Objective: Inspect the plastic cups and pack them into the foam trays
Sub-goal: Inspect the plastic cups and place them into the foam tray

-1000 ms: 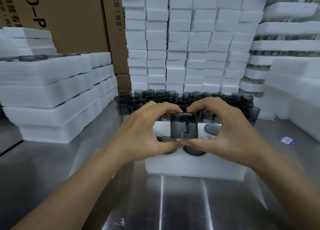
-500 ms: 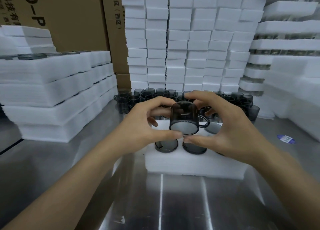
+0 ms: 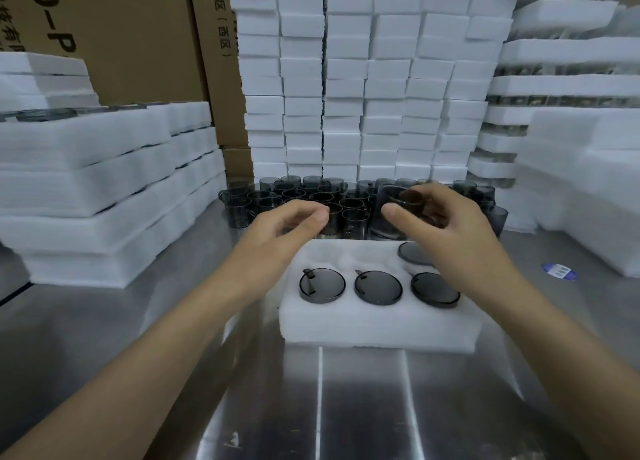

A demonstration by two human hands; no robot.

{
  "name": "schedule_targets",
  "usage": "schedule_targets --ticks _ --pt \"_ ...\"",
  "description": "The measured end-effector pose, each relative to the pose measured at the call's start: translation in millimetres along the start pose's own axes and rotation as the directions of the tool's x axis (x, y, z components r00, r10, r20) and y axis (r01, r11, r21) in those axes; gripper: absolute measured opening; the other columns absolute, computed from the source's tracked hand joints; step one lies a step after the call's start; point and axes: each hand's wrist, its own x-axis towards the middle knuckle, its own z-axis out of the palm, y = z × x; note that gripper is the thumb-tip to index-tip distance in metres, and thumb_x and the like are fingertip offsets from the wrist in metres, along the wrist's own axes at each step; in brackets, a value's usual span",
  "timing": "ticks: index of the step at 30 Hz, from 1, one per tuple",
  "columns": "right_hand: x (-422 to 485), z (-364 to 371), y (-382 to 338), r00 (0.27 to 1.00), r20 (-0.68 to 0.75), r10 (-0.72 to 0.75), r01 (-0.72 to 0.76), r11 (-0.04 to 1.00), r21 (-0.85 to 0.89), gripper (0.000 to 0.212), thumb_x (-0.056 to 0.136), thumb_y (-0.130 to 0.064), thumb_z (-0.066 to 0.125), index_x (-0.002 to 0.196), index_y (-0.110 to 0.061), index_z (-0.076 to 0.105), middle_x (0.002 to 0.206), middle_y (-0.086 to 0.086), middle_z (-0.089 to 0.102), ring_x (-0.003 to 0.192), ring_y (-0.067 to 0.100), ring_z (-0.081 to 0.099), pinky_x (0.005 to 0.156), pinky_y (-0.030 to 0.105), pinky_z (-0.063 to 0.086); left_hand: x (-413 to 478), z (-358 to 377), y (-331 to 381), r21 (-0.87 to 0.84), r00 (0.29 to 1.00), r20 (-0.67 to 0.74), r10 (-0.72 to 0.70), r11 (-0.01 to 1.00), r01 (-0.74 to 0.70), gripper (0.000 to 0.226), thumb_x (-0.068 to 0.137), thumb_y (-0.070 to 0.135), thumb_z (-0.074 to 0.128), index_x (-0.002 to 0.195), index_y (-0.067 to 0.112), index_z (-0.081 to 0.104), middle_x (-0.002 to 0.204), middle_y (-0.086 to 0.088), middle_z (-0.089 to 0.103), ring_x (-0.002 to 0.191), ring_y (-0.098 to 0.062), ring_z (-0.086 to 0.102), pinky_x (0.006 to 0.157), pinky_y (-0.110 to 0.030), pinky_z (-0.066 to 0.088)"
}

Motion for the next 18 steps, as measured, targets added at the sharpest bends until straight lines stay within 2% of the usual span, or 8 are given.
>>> schedule_targets --ticks 3,5,6,10,14,18 --pt "1 -2 5 0.996 0.009 0.092 -0.092 0.996 -0.017 0.044 0.082 -0.072 0.074 0.110 -0.038 0.071 0.093 -0.011 0.073 0.084 0.004 0.067 0.074 0.024 0.048 -1 0 -14 0.240 0.994 0.053 -0.093 0.968 0.078 0.064 0.093 0.082 0.054 0.141 0.042 0.065 0.140 0.026 0.064 0.134 0.005 0.054 0.120 -0.034 0.041" --pt "0 -2 7 0.994 0.023 0.111 -0.109 0.991 -0.078 0.044 0.080 -0.073 0.075 0.109 -0.039 0.069 0.088 -0.016 0.072 0.078 -0.003 0.067 0.067 0.016 0.046 -5 4 -20 0.384 0.981 0.130 -0.146 0.919 0.085 0.077 0.085 0.090 0.044 0.146 0.047 0.059 0.150 0.028 0.054 0.143 0.003 0.044 0.125 -0.042 0.035" --pt "0 0 8 0.993 0.026 0.118 -0.115 0.988 -0.106 0.043 0.079 -0.072 0.076 0.106 -0.040 0.068 0.086 -0.017 0.072 0.077 -0.003 0.068 0.065 0.016 0.048 -6 7 -21 0.414 0.976 0.147 -0.158 0.907 0.084 0.077 0.082 0.092 0.042 0.144 0.049 0.059 0.151 0.028 0.052 0.145 0.002 0.041 0.126 -0.044 0.033" --pt "-2 6 10 0.991 0.025 0.134 -0.124 0.962 -0.243 0.054 0.071 -0.081 0.075 0.106 -0.040 0.067 0.091 -0.015 0.073 0.088 0.002 0.068 0.081 0.033 0.057 -5 7 -20 0.421 0.976 0.134 -0.173 0.901 0.102 0.065 0.078 0.094 0.046 0.130 0.060 0.060 0.144 0.027 0.051 0.144 -0.003 0.041 0.122 -0.048 0.038" --pt "-7 9 7 0.997 0.022 0.075 -0.059 0.901 -0.429 0.063 0.066 -0.088 0.069 0.112 -0.045 0.063 0.087 -0.025 0.067 0.088 -0.008 0.061 0.076 0.032 0.054 -4 2 -16 0.412 0.980 0.127 -0.152 0.907 0.088 0.060 0.079 0.088 0.048 0.128 0.057 0.062 0.132 0.020 0.058 0.138 -0.009 0.046 0.119 -0.050 0.040" --pt "-10 12 1 0.998 0.023 0.060 -0.041 0.868 -0.494 0.069 0.070 -0.088 0.068 0.123 -0.044 0.063 0.093 -0.027 0.066 0.096 0.003 0.064 0.079 0.037 0.054 -4 0 -11 0.377 0.978 0.124 -0.170 0.919 0.112 0.047 0.081 0.072 0.059 0.125 0.055 0.066 0.131 0.016 0.060 0.133 -0.005 0.051 0.116 -0.045 0.041"
